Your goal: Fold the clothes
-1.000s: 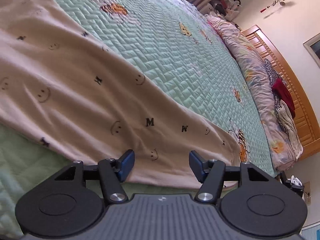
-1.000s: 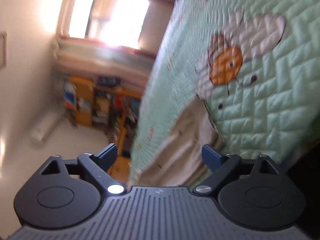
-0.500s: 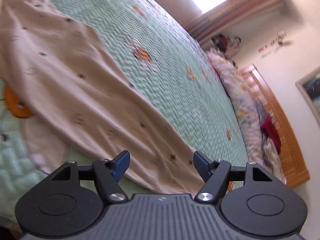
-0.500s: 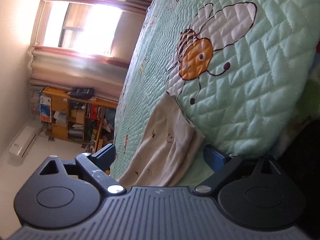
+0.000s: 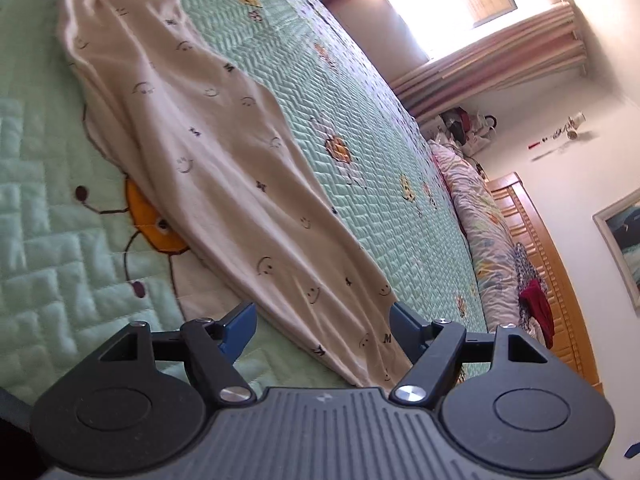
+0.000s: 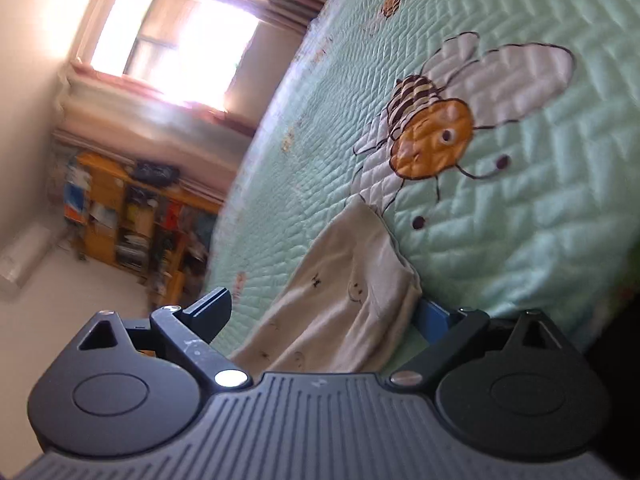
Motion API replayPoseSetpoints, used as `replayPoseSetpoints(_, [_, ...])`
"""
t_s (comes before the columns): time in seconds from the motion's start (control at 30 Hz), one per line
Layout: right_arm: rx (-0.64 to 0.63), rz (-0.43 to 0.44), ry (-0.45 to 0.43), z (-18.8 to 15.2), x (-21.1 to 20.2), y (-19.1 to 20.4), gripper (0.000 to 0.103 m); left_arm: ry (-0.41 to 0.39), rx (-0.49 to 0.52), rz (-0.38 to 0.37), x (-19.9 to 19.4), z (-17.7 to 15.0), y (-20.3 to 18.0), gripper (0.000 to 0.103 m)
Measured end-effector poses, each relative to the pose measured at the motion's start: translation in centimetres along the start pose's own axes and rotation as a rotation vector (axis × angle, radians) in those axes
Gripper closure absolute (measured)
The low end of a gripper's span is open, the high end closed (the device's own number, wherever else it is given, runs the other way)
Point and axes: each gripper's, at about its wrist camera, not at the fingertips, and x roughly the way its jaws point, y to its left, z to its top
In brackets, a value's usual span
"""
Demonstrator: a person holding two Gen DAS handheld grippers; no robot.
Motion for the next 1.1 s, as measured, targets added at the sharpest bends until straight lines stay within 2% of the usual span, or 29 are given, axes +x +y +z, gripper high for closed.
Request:
replayPoseSetpoints(0.13, [0.002,0.018,-0.006,-0.4,0.9,-0.3,0.009,-0.001,-0.005,-0.017,-0.2,0.0,0.1,0.027])
replayPoseSetpoints(0.2, [0.024,0.057,-0.041,-0.7,0.2,-1.3,0.013,-0.002,0.004,-0.025,-0.6,0.2,0.3,0.026])
replayPoseSetpoints(0.27, [0.031,0.06,-0.053,-0.9,-0.2,-1.8,0.022,-0.003,-0.001,-0.023,-0.7,0.3,0.7,0.025])
replayPoseSetpoints(0.33, [0.013,0.048,-0.042,-1.0,0.0,-1.7,0.024,-0.007,-0.012,-0.019,-0.8,0.4,1.1,0.025])
replayPoseSetpoints(0.4, [-0.013,0.033,-0.011,-1.3,0.5,-1.3,0.034,-0.016,-0.033,-0.014,-1.0,0.6,1.7,0.025])
replayPoseSetpoints(0.47, [-0.045,0.003,0.026,-1.7,1.2,-0.7,0.062,-0.027,-0.047,-0.02,-1.4,0.7,2.2,0.025])
replayPoseSetpoints(0.5, [-0.062,-0.019,0.039,-1.9,1.5,-0.4,0.069,-0.035,-0.051,-0.023,-1.6,0.8,2.4,0.025])
replayPoseSetpoints(0.53, [-0.069,-0.031,0.04,-2.0,1.5,-0.3,0.084,-0.042,-0.054,-0.025,-1.9,0.9,2.6,0.025])
replayPoseSetpoints(0.57, [-0.06,-0.027,0.03,-2.0,1.5,-0.3,0.09,-0.05,-0.057,-0.027,-2.2,1.0,2.8,0.025])
replayPoseSetpoints(0.67, [-0.025,0.0,-0.004,-1.5,1.0,-0.2,0.093,-0.071,-0.077,-0.033,-3.2,1.2,3.9,0.025])
replayPoseSetpoints(0.77, [0.026,0.07,-0.039,-1.0,0.1,0.1,0.093,-0.088,-0.112,-0.048,-3.9,1.5,5.2,0.024])
replayPoseSetpoints(0.87, [0.018,0.121,-0.057,-0.9,-0.5,1.2,0.093,-0.099,-0.143,-0.073,-4.3,1.6,6.4,0.024])
replayPoseSetpoints(1.1, [-0.166,0.183,-0.068,-1.1,-0.6,5.7,0.093,-0.107,-0.146,-0.12,-5.4,1.8,7.8,0.023])
